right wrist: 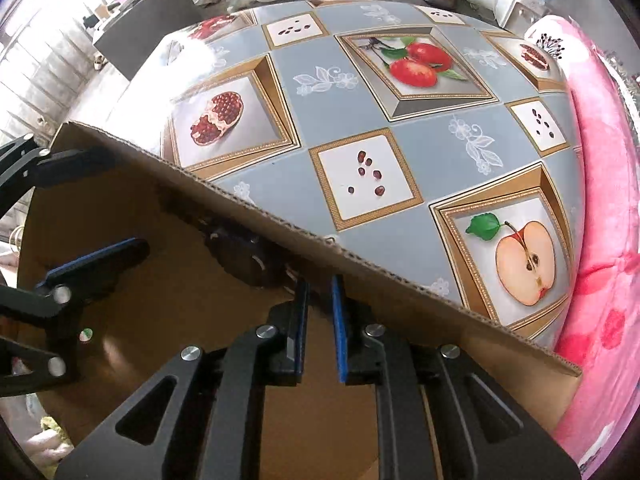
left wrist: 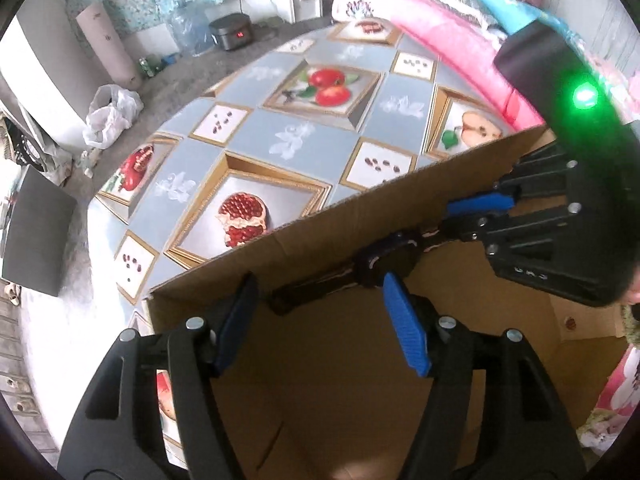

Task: Organize jewelry
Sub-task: 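Lift the smartwatch with both grippers and lower it into the cardboard box, then open both grippers to release the watch and withdraw from the box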

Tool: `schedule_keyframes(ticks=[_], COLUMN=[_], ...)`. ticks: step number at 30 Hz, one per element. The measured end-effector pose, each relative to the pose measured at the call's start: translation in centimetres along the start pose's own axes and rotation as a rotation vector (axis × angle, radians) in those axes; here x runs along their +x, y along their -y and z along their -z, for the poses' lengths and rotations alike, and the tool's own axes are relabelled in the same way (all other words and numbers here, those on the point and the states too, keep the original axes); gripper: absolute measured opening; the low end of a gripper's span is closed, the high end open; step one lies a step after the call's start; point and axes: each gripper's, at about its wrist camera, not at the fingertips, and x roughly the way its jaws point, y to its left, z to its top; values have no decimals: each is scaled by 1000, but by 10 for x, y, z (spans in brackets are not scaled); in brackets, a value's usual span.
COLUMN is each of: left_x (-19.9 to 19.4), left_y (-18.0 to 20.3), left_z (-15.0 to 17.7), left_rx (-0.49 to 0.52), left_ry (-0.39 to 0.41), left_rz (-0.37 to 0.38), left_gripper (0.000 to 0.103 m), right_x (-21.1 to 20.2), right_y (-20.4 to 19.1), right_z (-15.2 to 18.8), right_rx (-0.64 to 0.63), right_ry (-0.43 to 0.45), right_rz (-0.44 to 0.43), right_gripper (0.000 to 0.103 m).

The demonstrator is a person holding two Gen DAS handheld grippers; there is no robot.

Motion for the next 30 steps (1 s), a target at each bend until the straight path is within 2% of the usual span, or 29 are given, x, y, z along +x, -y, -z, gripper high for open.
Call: schedule_keyframes(ticks=[6,9,14,16,20,23,25,27,30], left_x=[-25,-36,-79,-102,-140,-158,-160,-154,-136], left_y=[-8,-10,-14,-16,-10,6,18,34,59], left_z=[10,18,46,61,101,142,163,187,218], left_rx=[-16,-14,-39,-57,-64,-57,-49,-46,-46], left_ry=[57,88,173,230,336,374,374,345,276], left_rz=[-19,-38,-43,-29,18,27,48,54,31], left_gripper=[67,67,69,73,79,83,84,84,85], right_x=[1,3,-36,-62,-127,-161,-171,-171,-148], right_y=[-8,0,3,7,10,3,-8,-21,-43], right_z=[-1,-5,13,27,82,136,172,212,263], right_rx=[-23,-26,1,21,73,104,113,127,182], right_ry=[1,12,90,147,305,396,434,449,408], right_rz=[16,12,-37,-68,-138,-147,-127,-110,-49], right_gripper=[13,13,13,13,15,29,34,43,50])
